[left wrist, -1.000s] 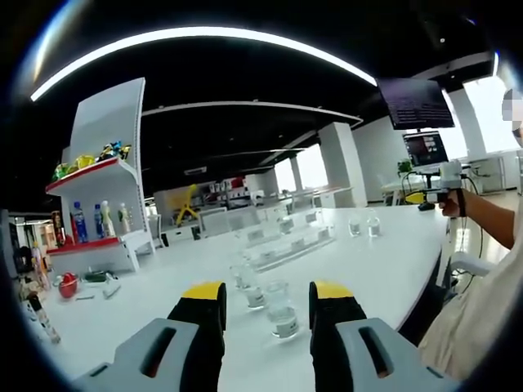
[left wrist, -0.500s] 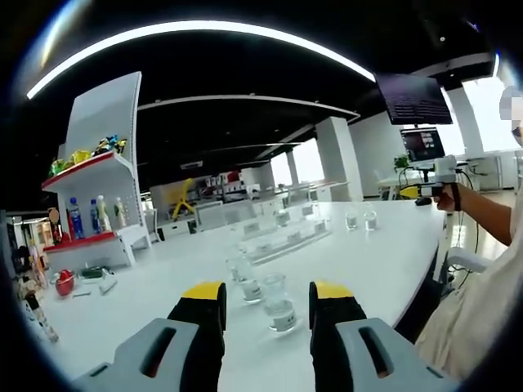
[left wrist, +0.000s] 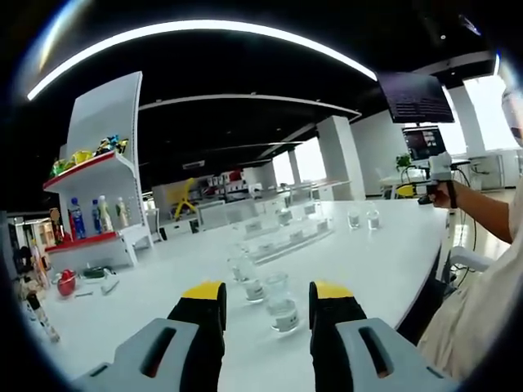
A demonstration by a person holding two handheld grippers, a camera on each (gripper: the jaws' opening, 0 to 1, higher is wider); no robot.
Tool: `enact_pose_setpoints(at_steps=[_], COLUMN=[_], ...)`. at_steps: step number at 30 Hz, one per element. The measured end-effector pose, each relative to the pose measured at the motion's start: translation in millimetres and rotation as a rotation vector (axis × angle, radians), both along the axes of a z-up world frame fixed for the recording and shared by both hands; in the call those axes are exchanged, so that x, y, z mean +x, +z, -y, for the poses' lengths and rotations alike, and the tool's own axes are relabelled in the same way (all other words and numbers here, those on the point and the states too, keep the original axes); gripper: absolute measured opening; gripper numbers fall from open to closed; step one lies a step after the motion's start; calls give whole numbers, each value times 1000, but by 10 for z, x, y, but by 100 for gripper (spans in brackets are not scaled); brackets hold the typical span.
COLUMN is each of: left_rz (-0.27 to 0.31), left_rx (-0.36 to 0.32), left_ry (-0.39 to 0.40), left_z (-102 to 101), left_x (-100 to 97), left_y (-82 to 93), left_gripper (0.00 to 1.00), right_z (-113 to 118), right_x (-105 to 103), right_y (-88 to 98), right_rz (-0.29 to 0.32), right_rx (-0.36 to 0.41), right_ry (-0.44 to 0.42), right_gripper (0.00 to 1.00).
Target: Identify the label on the chemical reagent bottle, grasp the chemical reagent bottle, and place it in the designated position on the reagent rack
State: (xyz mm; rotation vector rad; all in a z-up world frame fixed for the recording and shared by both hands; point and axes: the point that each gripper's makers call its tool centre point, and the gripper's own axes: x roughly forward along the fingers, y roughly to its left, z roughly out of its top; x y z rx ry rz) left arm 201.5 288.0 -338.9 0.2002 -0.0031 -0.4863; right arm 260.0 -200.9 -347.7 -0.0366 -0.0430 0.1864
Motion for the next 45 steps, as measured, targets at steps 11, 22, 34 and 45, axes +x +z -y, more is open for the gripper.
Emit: enact_pose_setpoints(at_steps=[11,22,34,45], left_rz=[2,2,-6,-10], left_rx=[1,2,2,4], left_ry=[10,11,14,23], left_z=[-17,-22,-30,-61], left_x=[-2,0,22,28], left_y=[-6,-10,-39,-55], left_gripper=[41,41,41,41], right_z=[26,10,61,134], right_x=[180,337,550,741], right_y=[-101,-137,-301,-403], right_rz=[-29,-45,-84,-107], right_rx=[-21,-30,-15,-33], right_ry=[-10,-12,-22,-36], right_gripper=[35,35,35,35])
